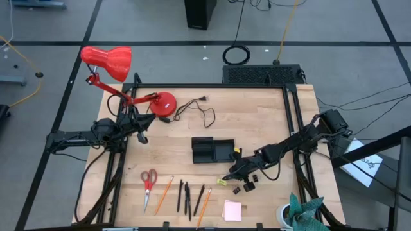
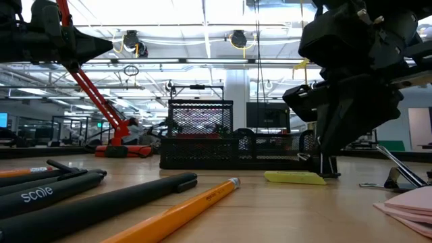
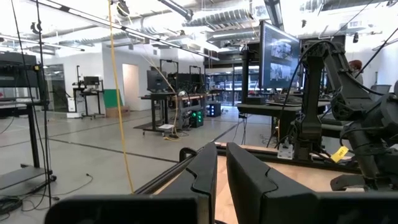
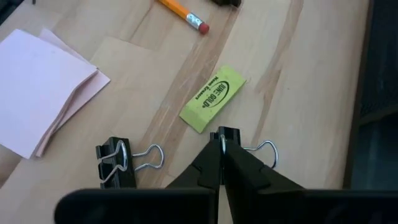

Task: Pick and place office supplies into organizer
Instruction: Put the black binder clip into the desk organizer

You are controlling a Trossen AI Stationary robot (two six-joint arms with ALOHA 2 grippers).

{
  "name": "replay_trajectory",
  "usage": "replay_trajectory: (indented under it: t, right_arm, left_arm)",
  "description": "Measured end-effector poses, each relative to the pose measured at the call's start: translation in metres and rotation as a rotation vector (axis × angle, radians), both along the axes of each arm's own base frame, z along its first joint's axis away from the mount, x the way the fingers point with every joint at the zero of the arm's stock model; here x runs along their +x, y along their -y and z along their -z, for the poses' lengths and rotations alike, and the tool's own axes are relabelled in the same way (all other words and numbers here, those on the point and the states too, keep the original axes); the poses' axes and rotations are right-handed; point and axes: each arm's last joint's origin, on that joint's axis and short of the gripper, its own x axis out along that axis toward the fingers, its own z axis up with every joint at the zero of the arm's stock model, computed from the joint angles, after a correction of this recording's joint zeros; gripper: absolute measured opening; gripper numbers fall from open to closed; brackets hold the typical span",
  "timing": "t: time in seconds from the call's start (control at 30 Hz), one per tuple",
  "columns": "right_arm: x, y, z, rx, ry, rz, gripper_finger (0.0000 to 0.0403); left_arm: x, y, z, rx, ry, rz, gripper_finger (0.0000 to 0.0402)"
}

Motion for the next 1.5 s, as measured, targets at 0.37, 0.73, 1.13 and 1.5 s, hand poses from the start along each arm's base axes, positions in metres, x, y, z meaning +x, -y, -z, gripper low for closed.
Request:
replay_trajectory:
  t: [0.37, 0.73, 1.13, 1.5]
  right_arm:
    - [0.017, -0.015, -0.06, -0.144, 0.307, 0.012, 0.0001]
    - [0.074, -0.007, -0.077, -0.409, 0.419, 0.027, 0.0001]
    - [0.098, 0.018, -0.026, -0.451, 0.318, 0.086, 0.0]
    - [0.098, 0.031, -0.015, -0.417, 0.224, 0.117, 0.0]
  left_arm:
    - [0.0, 0.0, 0.001, -0.012, -0.011, 0.003, 0.004]
    - [0.0, 0.0, 0.002, -0.013, -0.014, 0.0, 0.004]
    - [0.001, 0.0, 0.004, -0.002, -0.048, -0.003, 0.004]
    - [0.001, 0.0, 0.004, 0.022, -0.056, -0.009, 0.004]
